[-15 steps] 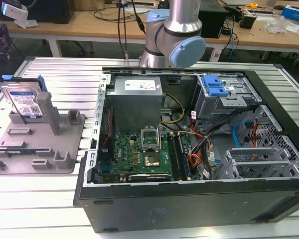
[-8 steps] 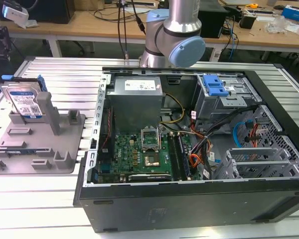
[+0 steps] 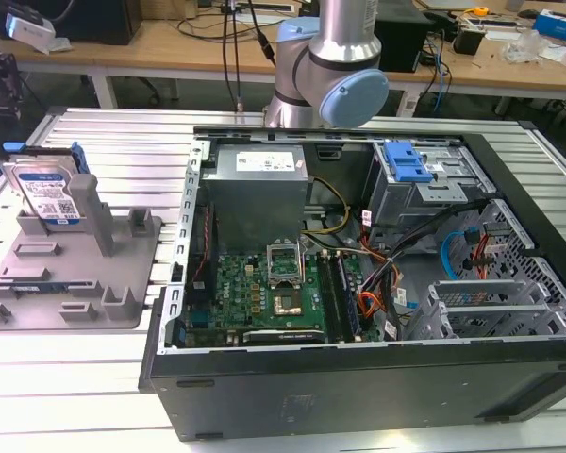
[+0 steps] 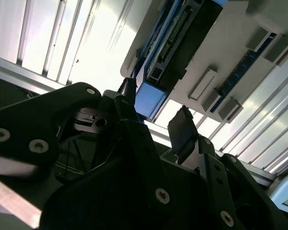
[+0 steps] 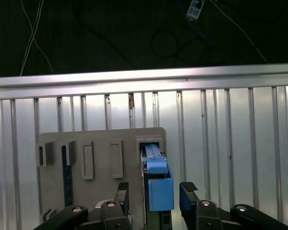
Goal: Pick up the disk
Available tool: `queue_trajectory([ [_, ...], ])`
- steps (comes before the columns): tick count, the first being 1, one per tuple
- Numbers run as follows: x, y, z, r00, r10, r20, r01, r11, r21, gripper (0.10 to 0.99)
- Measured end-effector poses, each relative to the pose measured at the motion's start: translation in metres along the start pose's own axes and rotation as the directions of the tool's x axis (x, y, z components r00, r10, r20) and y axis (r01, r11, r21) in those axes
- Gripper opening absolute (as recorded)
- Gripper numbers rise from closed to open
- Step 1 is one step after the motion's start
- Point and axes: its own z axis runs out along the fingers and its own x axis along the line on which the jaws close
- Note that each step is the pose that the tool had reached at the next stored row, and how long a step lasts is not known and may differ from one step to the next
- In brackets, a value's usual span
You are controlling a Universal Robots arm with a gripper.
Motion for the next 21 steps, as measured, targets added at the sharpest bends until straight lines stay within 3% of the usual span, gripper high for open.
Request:
queue_trajectory([
  [21, -0.0011, -0.0013, 0.0156, 0.9996, -0.028, -0.0021, 0.028, 0.9996, 0.004, 0.541],
])
